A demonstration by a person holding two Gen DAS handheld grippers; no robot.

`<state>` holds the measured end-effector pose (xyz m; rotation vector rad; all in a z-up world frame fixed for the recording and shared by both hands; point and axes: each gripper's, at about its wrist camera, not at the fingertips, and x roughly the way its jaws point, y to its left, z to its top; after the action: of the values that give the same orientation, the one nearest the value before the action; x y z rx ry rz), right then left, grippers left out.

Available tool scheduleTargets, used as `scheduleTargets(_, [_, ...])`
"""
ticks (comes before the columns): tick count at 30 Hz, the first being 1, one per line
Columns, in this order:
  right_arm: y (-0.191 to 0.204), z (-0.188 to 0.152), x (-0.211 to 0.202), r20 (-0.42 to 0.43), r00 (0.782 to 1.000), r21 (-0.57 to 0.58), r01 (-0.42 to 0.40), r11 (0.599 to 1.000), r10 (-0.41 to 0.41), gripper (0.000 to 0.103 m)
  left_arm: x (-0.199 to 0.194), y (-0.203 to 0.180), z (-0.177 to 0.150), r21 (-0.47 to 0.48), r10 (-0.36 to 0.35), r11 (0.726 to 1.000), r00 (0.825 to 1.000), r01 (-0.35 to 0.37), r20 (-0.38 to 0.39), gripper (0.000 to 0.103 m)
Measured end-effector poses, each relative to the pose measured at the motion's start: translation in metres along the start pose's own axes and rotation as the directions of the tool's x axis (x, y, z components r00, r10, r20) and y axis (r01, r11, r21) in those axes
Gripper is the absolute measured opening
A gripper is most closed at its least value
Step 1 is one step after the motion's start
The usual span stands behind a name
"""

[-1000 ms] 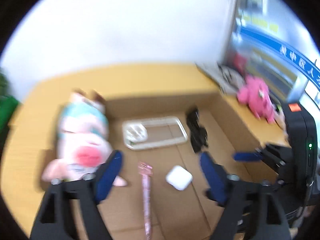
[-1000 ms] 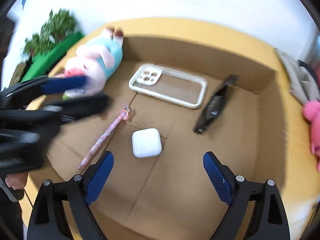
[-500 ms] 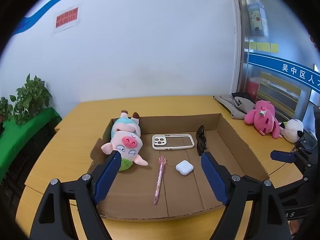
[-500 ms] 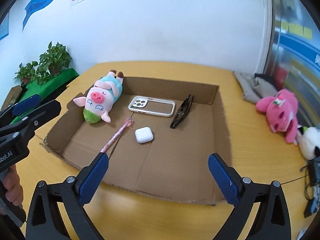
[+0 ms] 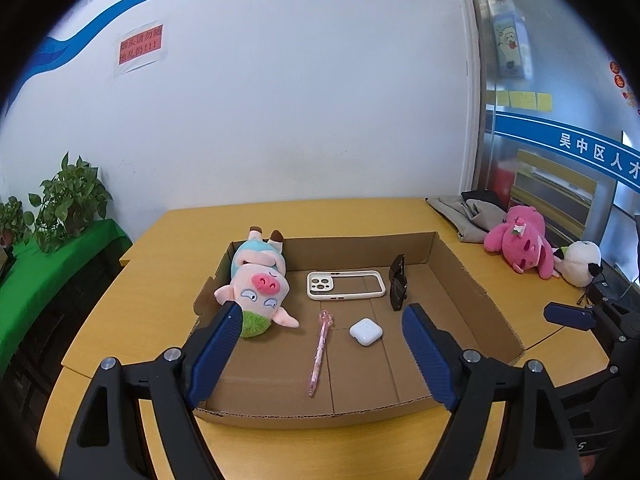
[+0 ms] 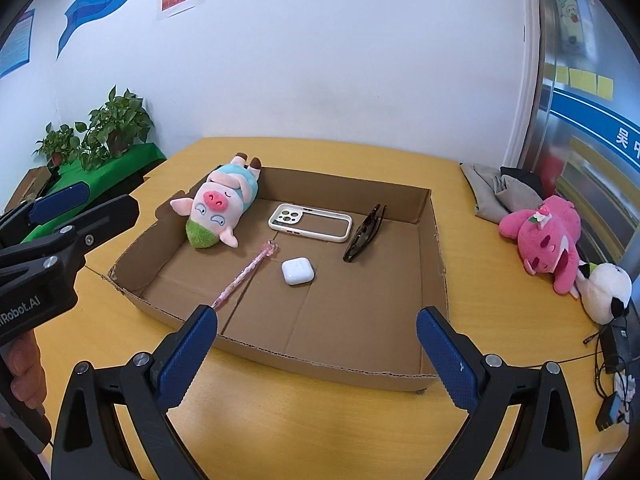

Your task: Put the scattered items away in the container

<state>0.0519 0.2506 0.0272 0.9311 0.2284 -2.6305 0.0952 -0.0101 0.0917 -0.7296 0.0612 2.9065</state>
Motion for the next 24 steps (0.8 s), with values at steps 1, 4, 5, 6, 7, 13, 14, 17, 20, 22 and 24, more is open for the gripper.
scheduleTargets(1, [-0.001, 0.000, 0.001, -0.002, 1.000, 0.001, 0.000, 1.000, 0.000, 0.102, 0.002, 0.001, -0.001, -0.002, 0.008, 1.000, 1.000, -0.008, -0.003, 0.082])
scheduleTargets(4, [-0.003, -0.002, 0.005, -0.009, 1.000, 0.010, 0.004, 1.000, -0.004, 0.102, 0.007, 0.003, -0.005, -0.018, 0.037, 0.999, 0.999, -0.037, -0.009, 0.082])
scheduleTargets(5, [-0.003, -0.003, 0.005, -0.008, 1.000, 0.011, 0.005, 1.000, -0.005, 0.102, 0.008, 0.004, -0.007, -0.023, 0.036, 0.999, 0.999, -0.037, -0.011, 0.082])
scheduleTargets(6, [-0.004, -0.003, 0.006, -0.007, 1.000, 0.012, 0.006, 1.000, -0.006, 0.102, 0.009, 0.004, -0.009, -0.025, 0.032, 0.999, 0.999, -0.033, -0.015, 0.082])
scheduleTargets(7, [-0.004, -0.004, 0.007, -0.009, 1.000, 0.013, 0.007, 1.000, -0.007, 0.102, 0.011, 0.003, -0.011, -0.021, 0.027, 0.999, 0.999, -0.027, -0.021, 0.082])
scheduleTargets(13, [-0.006, -0.008, 0.016, -0.027, 1.000, 0.011, 0.007, 1.000, -0.007, 0.102, 0.018, -0.002, -0.017, -0.005, 0.016, 1.000, 0.999, -0.016, -0.039, 0.082])
scheduleTargets(14, [-0.006, -0.008, 0.017, -0.030, 1.000, 0.011, 0.008, 1.000, -0.008, 0.102, 0.019, -0.002, -0.017, -0.005, 0.015, 1.000, 0.999, -0.016, -0.041, 0.082])
scheduleTargets(17, [-0.007, -0.008, 0.021, -0.035, 0.999, 0.015, 0.008, 1.000, -0.007, 0.102, 0.022, -0.002, -0.017, -0.005, 0.019, 1.000, 0.999, -0.019, -0.045, 0.082])
scheduleTargets(20, [-0.008, -0.008, 0.024, -0.039, 0.999, 0.017, 0.007, 1.000, -0.006, 0.102, 0.025, -0.001, -0.017, -0.005, 0.019, 1.000, 0.998, -0.019, -0.053, 0.082])
scheduleTargets(22, [-0.009, -0.009, 0.026, -0.043, 0.999, 0.024, 0.004, 1.000, -0.003, 0.102, 0.027, -0.002, -0.018, -0.002, 0.020, 1.000, 0.998, -0.020, -0.058, 0.082])
scheduleTargets(24, [-0.010, -0.010, 0.028, -0.045, 0.999, 0.028, 0.006, 1.000, -0.005, 0.102, 0.029, -0.002, -0.019, 0.003, 0.020, 1.000, 0.998, -0.020, -0.062, 0.082])
